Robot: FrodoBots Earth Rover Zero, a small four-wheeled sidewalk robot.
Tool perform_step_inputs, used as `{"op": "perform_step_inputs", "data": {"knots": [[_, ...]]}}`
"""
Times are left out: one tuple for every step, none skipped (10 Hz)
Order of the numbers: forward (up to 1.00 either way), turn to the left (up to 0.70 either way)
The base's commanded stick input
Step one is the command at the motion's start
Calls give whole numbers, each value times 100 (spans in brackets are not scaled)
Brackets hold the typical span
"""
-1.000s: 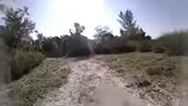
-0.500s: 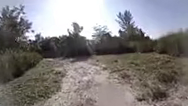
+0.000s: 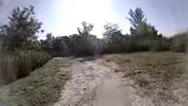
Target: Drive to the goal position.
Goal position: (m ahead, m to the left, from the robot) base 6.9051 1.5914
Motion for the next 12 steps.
{"op": "perform_step_inputs", "data": {"knots": [[70,0],[70,0],[70,0],[70,0],[70,0],[70,0],[70,0],[70,0],[70,0],[70,0],[70,0],[70,0]]}}
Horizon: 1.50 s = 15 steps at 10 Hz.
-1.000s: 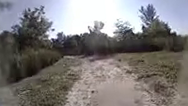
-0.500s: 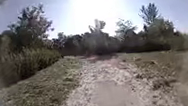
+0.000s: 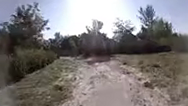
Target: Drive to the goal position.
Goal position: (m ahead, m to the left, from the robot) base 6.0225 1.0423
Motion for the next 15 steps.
{"op": "perform_step_inputs", "data": {"knots": [[70,0],[70,0],[70,0],[70,0],[70,0],[70,0],[70,16],[70,35],[70,35],[70,35],[70,34],[70,23],[70,2],[70,0],[70,0]]}}
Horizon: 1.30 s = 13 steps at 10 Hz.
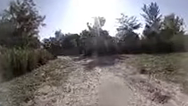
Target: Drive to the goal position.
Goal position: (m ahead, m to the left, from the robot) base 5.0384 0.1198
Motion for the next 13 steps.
{"op": "perform_step_inputs", "data": {"knots": [[70,0],[70,0],[70,0],[70,0],[70,0],[70,0],[70,0],[70,0],[70,0],[70,0],[70,0],[70,0],[70,0]]}}
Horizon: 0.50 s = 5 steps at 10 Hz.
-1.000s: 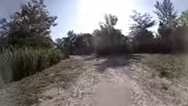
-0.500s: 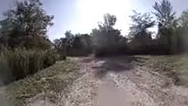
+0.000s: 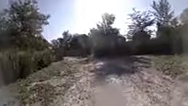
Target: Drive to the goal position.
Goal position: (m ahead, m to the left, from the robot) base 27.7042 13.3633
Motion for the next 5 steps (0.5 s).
{"op": "perform_step_inputs", "data": {"knots": [[70,0],[70,0],[70,0],[70,0],[70,0]]}}
